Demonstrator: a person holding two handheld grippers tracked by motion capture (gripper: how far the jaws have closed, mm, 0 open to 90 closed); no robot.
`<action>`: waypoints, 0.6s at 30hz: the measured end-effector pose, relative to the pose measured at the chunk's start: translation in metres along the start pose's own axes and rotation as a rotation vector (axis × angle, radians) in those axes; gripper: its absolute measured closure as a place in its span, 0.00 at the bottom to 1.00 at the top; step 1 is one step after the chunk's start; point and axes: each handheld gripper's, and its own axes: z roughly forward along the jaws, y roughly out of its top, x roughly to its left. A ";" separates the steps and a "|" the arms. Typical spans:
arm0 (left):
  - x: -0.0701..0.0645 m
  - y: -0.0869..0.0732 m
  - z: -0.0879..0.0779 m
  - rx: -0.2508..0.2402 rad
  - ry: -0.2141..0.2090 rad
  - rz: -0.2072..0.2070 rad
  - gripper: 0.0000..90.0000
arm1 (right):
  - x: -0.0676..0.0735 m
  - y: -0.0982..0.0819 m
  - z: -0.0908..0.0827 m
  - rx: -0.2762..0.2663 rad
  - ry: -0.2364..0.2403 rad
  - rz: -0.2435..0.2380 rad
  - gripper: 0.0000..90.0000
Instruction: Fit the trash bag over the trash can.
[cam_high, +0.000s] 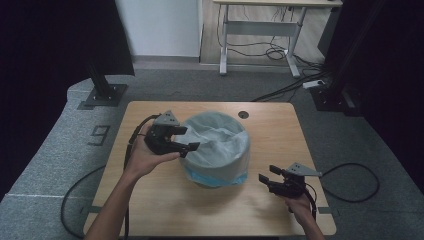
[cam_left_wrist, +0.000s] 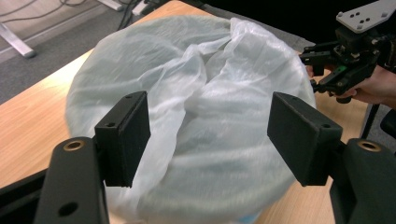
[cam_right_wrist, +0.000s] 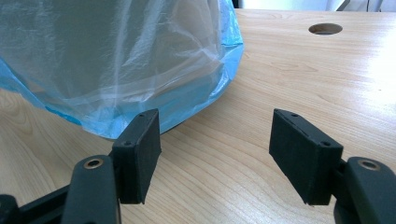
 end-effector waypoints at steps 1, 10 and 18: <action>0.000 -0.005 -0.003 -0.006 0.005 -0.006 0.33 | 0.000 0.000 0.000 -0.001 -0.001 0.001 0.37; 0.004 -0.040 -0.019 -0.031 0.054 -0.043 0.33 | -0.001 -0.001 0.000 0.000 -0.006 0.003 0.37; 0.012 -0.075 -0.032 -0.048 0.079 -0.092 0.33 | -0.003 -0.003 0.000 0.008 -0.012 0.014 0.37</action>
